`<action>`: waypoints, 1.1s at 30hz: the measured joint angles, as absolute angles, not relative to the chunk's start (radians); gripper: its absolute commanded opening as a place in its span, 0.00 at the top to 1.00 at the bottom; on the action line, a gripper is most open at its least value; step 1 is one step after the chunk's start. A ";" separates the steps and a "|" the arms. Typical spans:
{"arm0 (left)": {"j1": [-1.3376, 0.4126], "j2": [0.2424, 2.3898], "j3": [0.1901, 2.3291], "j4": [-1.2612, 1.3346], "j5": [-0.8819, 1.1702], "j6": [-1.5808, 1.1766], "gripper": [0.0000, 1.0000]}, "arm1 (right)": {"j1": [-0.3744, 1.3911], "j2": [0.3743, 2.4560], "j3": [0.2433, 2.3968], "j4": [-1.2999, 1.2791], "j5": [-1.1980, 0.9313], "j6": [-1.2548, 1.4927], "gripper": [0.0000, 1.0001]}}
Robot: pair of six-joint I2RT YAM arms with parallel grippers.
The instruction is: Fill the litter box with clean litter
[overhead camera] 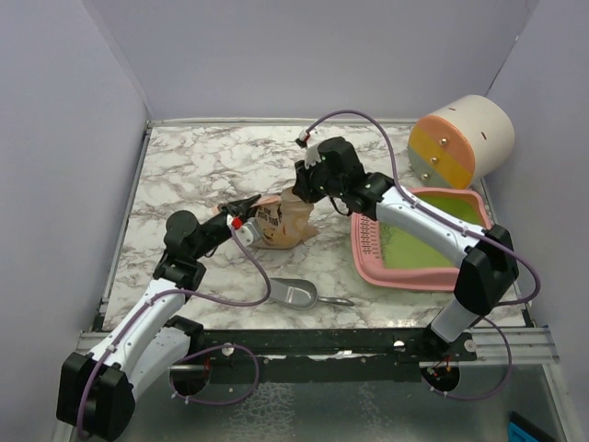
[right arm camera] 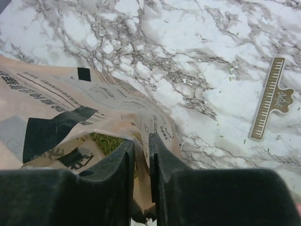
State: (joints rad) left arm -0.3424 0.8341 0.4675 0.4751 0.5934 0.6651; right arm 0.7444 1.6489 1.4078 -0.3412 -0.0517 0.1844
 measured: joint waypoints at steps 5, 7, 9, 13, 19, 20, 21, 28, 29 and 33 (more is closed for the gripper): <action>-0.342 0.868 0.480 0.495 0.538 0.660 1.00 | 0.731 1.678 1.431 -0.313 -0.043 0.191 0.85; -0.342 0.888 0.488 0.504 0.505 0.657 1.00 | 0.728 1.705 1.457 -0.312 -0.043 0.192 0.84; -0.342 0.902 0.498 0.506 0.478 0.656 1.00 | 0.726 1.739 1.492 -0.313 -0.044 0.196 0.80; -0.342 0.915 0.513 0.503 0.427 0.645 0.94 | 0.725 1.769 1.526 -0.327 -0.043 0.197 0.66; -0.342 0.898 0.516 0.514 0.404 0.603 0.79 | 0.721 1.761 1.522 -0.366 0.006 0.186 0.57; -0.342 0.876 0.519 0.524 0.394 0.586 0.71 | 0.719 1.744 1.502 -0.366 0.021 0.183 0.57; -0.341 0.849 0.529 0.530 0.384 0.566 0.65 | 0.716 1.724 1.481 -0.369 0.031 0.182 0.57; -0.340 0.688 0.776 0.403 0.205 0.215 0.58 | 0.698 1.446 1.350 -0.406 0.062 0.196 0.56; -0.340 0.686 0.838 0.336 0.187 0.165 0.60 | 0.696 1.398 1.328 -0.405 0.054 0.204 0.55; -0.337 0.706 1.036 0.084 0.186 0.001 0.61 | 0.694 1.163 1.180 -0.392 -0.030 0.259 0.53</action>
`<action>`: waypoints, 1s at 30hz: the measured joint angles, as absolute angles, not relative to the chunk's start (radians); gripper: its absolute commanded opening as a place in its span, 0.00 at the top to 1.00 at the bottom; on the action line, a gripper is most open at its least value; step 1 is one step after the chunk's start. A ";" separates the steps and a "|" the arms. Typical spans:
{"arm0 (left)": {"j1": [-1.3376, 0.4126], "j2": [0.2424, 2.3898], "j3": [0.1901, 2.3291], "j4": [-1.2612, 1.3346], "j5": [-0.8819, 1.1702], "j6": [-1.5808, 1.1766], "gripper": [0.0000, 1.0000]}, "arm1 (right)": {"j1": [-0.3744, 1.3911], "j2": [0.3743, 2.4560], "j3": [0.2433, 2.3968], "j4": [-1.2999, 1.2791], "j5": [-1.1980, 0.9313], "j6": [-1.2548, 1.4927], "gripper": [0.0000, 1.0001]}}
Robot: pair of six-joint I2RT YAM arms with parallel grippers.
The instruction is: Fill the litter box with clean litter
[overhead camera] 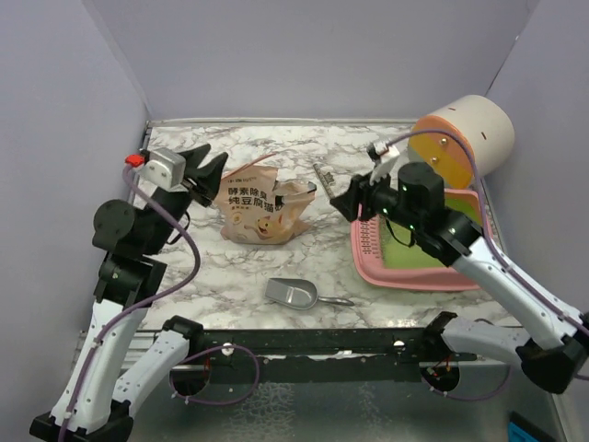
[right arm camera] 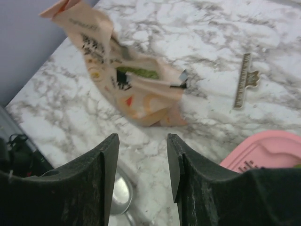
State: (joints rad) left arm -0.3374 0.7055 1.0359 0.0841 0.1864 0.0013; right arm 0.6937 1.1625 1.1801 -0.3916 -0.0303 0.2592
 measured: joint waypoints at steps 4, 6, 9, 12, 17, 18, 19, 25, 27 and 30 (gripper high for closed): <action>-0.337 0.779 1.037 -0.186 0.288 -0.098 0.56 | 0.694 0.931 0.956 -0.397 -0.142 0.339 0.54; -0.338 0.844 1.000 -0.292 0.336 -0.120 0.52 | 0.694 0.842 0.857 -0.416 -0.175 0.370 0.54; -0.342 0.982 0.930 -0.452 0.396 -0.152 0.48 | 0.694 0.728 0.770 -0.467 -0.196 0.401 0.55; -0.354 1.052 0.912 -0.547 0.422 -0.164 0.47 | 0.694 0.650 0.750 -0.519 -0.205 0.415 0.56; -0.418 1.146 0.962 -0.615 0.464 -0.186 0.44 | 0.694 0.625 0.771 -0.570 -0.215 0.414 0.56; -0.448 1.166 0.970 -0.615 0.463 -0.189 0.43 | 0.694 0.628 0.772 -0.577 -0.217 0.414 0.56; -0.494 1.192 0.975 -0.616 0.450 -0.193 0.43 | 0.694 0.628 0.772 -0.585 -0.220 0.414 0.56; -0.778 1.325 0.979 -0.623 0.277 -0.200 0.43 | 0.694 0.628 0.772 -0.593 -0.241 0.407 0.56; -0.870 1.345 0.980 -0.619 0.187 -0.177 0.42 | 0.694 0.628 0.772 -0.593 -0.250 0.405 0.56; -0.976 1.345 0.978 -0.594 0.087 -0.102 0.42 | 0.694 0.630 0.772 -0.591 -0.263 0.400 0.56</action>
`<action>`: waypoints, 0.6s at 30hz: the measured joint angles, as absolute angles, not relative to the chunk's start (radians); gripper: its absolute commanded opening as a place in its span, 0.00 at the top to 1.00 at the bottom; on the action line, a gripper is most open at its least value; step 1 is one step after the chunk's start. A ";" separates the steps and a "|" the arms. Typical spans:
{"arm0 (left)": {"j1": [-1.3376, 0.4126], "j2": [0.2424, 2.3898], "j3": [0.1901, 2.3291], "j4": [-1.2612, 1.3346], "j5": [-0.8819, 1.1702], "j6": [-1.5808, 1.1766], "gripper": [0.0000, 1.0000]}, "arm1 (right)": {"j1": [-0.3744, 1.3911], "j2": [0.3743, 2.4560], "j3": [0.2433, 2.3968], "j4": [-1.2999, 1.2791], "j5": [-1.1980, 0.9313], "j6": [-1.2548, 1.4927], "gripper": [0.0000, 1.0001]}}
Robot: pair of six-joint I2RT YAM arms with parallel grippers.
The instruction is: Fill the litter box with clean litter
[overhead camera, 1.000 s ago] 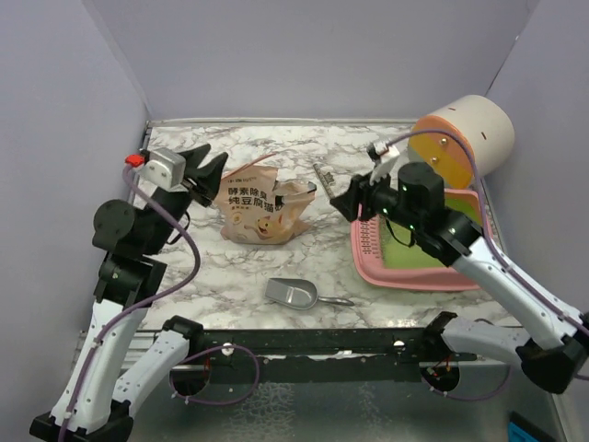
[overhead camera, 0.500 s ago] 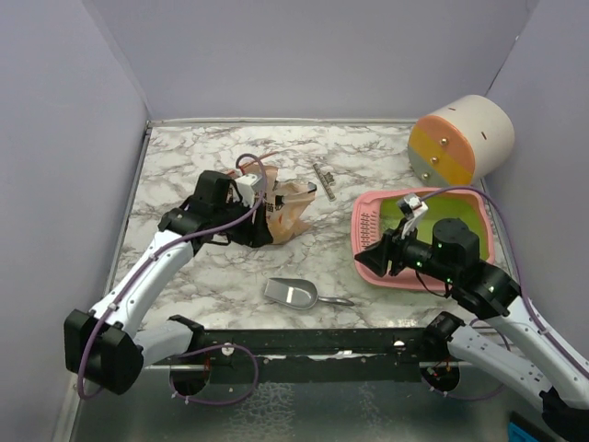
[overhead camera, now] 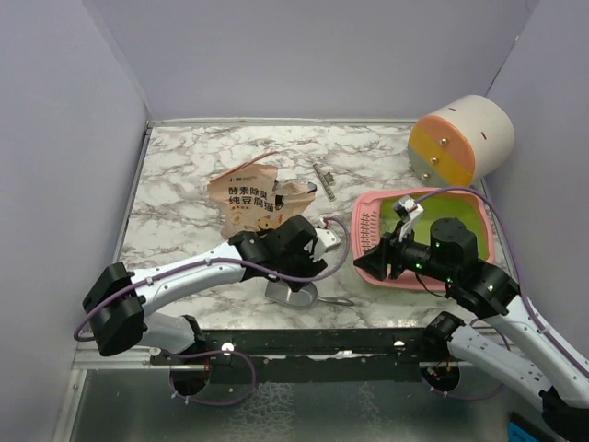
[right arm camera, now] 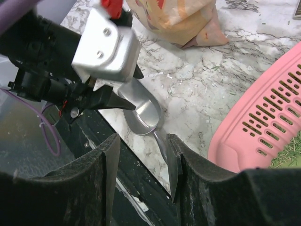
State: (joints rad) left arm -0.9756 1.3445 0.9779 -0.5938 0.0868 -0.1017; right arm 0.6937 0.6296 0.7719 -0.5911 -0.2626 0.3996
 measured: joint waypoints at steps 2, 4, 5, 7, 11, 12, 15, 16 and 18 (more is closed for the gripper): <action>-1.023 1.326 0.951 -0.532 0.046 -0.028 0.41 | 0.694 0.629 0.771 -0.591 -0.272 0.396 0.57; -1.044 1.286 0.897 -0.471 0.023 0.054 0.41 | 0.694 0.629 0.771 -0.591 -0.278 0.394 0.57; -1.049 1.255 0.858 -0.433 0.010 0.097 0.41 | 0.694 0.627 0.771 -0.591 -0.279 0.393 0.57; -1.049 1.203 0.799 -0.385 -0.002 0.168 0.41 | 0.694 0.623 0.771 -0.591 -0.279 0.391 0.58; -1.048 1.119 0.715 -0.316 0.001 0.293 0.41 | 0.694 0.582 0.771 -0.591 -0.280 0.394 0.59; -1.048 1.107 0.702 -0.299 0.008 0.325 0.41 | 0.694 0.562 0.771 -0.591 -0.282 0.397 0.59; -1.039 1.097 0.676 -0.263 0.026 0.385 0.41 | 0.694 0.493 0.772 -0.582 -0.303 0.409 0.59; -1.030 1.101 0.670 -0.255 0.040 0.404 0.42 | 0.694 0.473 0.774 -0.578 -0.314 0.413 0.59; -0.994 1.117 0.661 -0.243 0.089 0.434 0.43 | 0.694 0.462 0.783 -0.574 -0.331 0.415 0.59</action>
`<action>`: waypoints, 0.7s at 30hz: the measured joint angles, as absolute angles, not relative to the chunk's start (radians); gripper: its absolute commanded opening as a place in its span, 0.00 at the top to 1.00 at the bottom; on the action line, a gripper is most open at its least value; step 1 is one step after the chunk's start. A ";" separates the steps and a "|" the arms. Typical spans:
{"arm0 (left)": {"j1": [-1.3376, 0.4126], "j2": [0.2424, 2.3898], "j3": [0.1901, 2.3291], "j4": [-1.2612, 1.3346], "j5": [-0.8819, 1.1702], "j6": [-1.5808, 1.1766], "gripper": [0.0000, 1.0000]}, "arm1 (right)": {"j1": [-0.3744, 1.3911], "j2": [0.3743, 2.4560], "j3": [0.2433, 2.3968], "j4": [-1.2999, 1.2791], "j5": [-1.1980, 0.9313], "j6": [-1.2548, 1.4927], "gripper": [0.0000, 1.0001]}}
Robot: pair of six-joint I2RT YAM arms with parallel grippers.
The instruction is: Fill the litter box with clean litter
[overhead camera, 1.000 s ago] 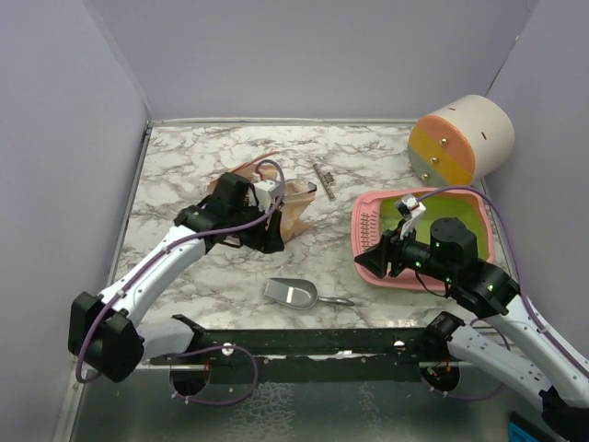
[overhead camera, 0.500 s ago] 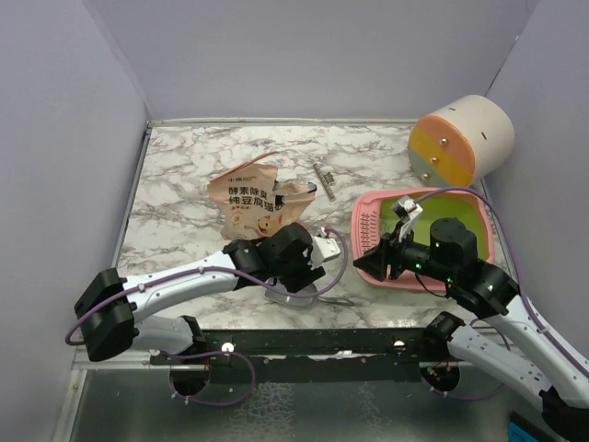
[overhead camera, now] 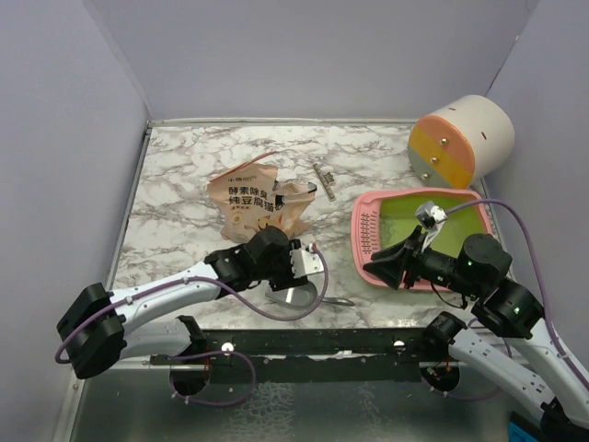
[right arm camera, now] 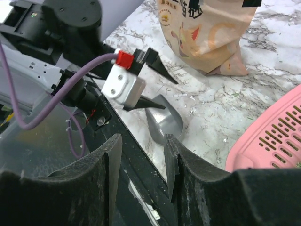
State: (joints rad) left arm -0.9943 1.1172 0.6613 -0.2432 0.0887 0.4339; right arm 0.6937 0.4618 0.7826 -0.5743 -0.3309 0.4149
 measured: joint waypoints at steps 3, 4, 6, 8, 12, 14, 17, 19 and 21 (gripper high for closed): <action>-0.905 1.165 0.659 -0.228 0.179 0.475 0.46 | 0.694 0.464 0.784 -0.577 -0.340 0.416 0.59; -0.881 1.180 0.660 -0.222 0.200 0.481 0.48 | 0.694 0.464 0.784 -0.577 -0.342 0.419 0.59; -0.842 1.220 0.667 -0.216 0.253 0.492 0.50 | 0.694 0.461 0.784 -0.577 -0.342 0.419 0.59; -0.825 1.260 0.685 -0.220 0.299 0.504 0.51 | 0.694 0.457 0.784 -0.577 -0.342 0.422 0.59; -0.809 1.324 0.733 -0.233 0.398 0.521 0.50 | 0.694 0.455 0.785 -0.577 -0.342 0.422 0.59; -0.807 1.324 0.730 -0.241 0.436 0.531 0.49 | 0.694 0.455 0.785 -0.577 -0.341 0.422 0.59; -0.807 1.309 0.712 -0.241 0.474 0.539 0.49 | 0.694 0.456 0.793 -0.581 -0.338 0.421 0.59; -0.807 1.290 0.694 -0.241 0.490 0.546 0.50 | 0.694 0.455 0.800 -0.581 -0.336 0.421 0.59; -0.807 1.287 0.690 -0.241 0.498 0.551 0.51 | 0.694 0.453 0.801 -0.580 -0.334 0.419 0.59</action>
